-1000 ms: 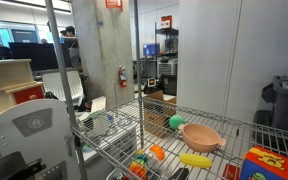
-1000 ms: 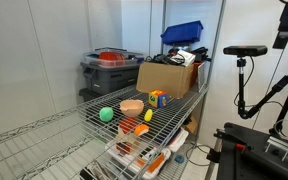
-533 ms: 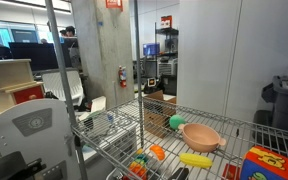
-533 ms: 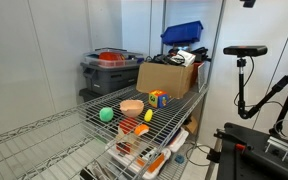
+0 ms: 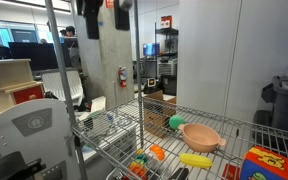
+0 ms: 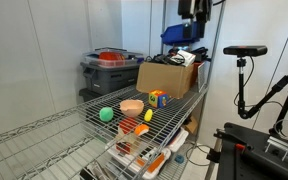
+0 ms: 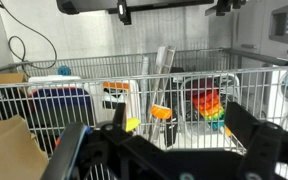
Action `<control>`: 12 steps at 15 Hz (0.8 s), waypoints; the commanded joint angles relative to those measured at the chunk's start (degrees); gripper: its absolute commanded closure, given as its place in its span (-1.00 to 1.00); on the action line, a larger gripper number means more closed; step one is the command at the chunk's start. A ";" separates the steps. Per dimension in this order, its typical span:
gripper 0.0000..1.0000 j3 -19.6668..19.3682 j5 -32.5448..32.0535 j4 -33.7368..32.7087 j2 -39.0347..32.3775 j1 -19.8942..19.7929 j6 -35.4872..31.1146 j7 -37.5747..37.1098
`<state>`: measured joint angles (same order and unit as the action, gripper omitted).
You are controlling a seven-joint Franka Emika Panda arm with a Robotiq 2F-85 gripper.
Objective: Move the green object to the right
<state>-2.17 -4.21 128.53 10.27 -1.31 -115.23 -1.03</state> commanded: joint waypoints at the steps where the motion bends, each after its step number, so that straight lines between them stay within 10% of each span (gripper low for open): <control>1: -1.00 0.43 3.47 -8.94 -15.03 0.16 -1.91 -2.39; 12: -1.00 7.44 34.54 -32.36 -56.50 -4.21 -30.55 -3.83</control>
<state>2.35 25.55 106.51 -35.46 -3.38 -141.26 -2.80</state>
